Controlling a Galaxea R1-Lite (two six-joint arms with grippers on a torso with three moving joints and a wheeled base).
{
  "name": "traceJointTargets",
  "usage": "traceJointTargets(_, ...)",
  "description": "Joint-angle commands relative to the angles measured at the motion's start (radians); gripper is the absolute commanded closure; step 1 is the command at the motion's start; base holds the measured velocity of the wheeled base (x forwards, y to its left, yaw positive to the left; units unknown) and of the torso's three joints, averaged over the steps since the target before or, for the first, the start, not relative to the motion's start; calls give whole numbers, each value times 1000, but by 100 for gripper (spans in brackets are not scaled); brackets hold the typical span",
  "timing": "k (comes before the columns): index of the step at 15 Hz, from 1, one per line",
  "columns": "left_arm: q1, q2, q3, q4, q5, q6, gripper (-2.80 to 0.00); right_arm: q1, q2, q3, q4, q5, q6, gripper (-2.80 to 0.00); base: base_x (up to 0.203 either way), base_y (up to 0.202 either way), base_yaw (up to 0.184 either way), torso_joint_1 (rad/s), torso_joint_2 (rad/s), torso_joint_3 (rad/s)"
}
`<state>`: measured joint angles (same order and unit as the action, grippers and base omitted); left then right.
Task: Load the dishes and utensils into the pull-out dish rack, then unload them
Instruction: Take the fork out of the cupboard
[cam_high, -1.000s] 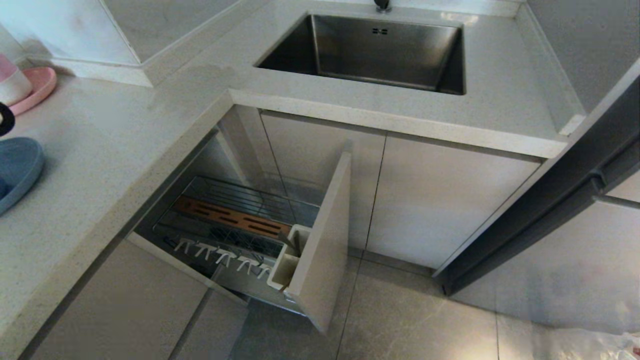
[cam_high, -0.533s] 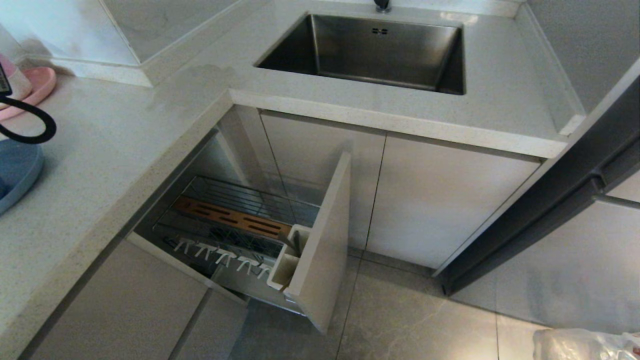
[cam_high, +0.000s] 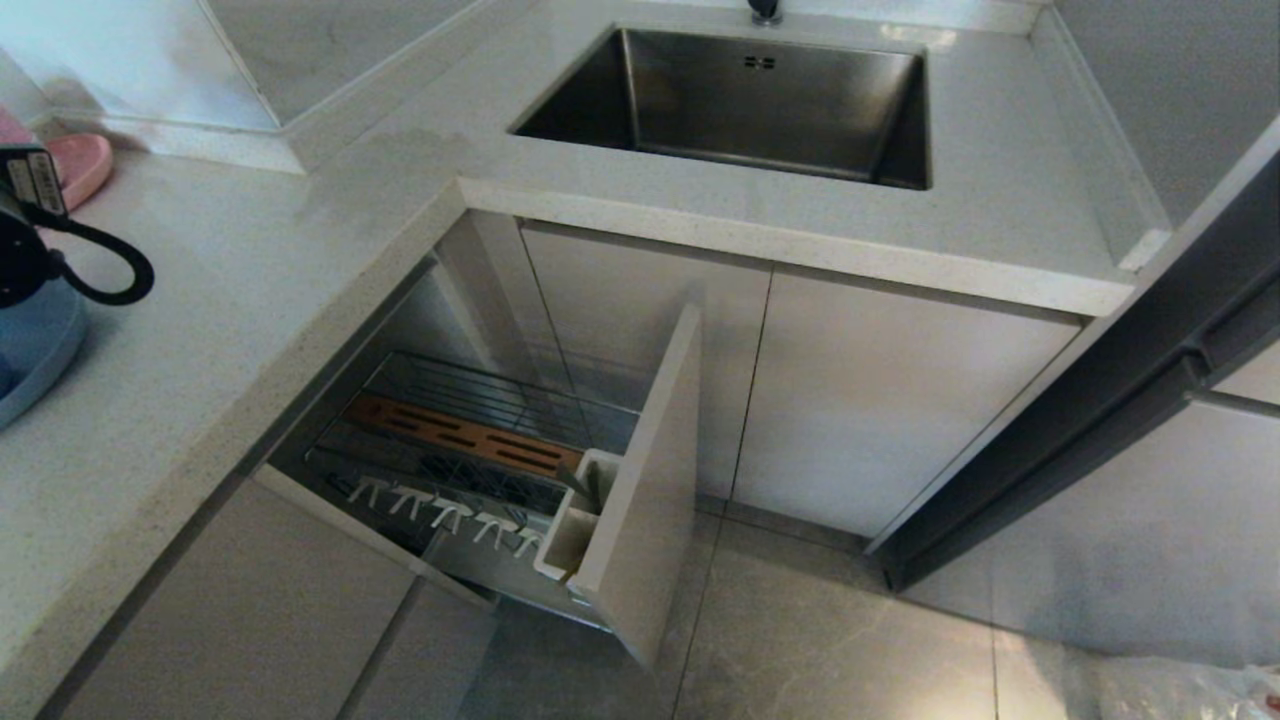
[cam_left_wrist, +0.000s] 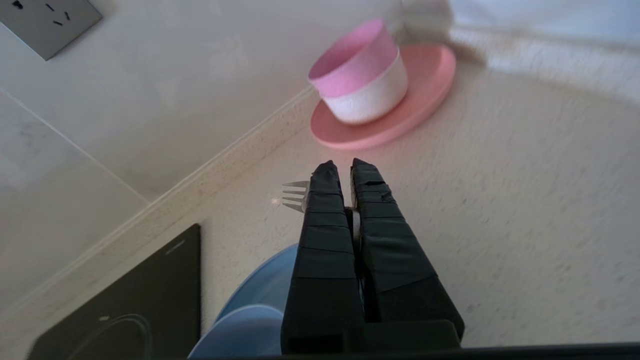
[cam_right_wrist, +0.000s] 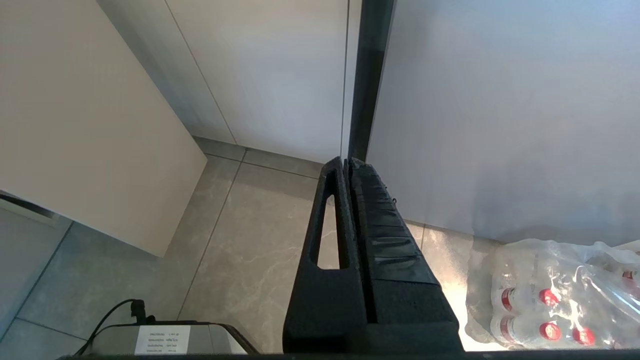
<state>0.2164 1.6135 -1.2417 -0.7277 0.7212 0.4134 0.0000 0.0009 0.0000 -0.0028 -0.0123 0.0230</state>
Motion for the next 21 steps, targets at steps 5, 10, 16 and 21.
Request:
traceJointTargets(5, 0, 31, 27, -4, 58, 44, 0, 0, -1, 0, 0, 0, 0, 0, 0, 0, 0, 0, 0, 0)
traceJointTargets(10, -5, 56, 33, 0, 73, 57, 0, 0, 0, 0, 0, 0, 0, 0, 0, 0, 0, 0, 0, 0)
traceJointTargets(16, -30, 92, 34, 1, 96, 58, 0, 0, 0, 0, 0, 0, 0, 0, 0, 0, 0, 0, 0, 0)
traceJointTargets(21, -57, 105, 39, -6, 136, 64, 0, 0, 0, 0, 0, 0, 0, 0, 0, 0, 0, 0, 0, 0)
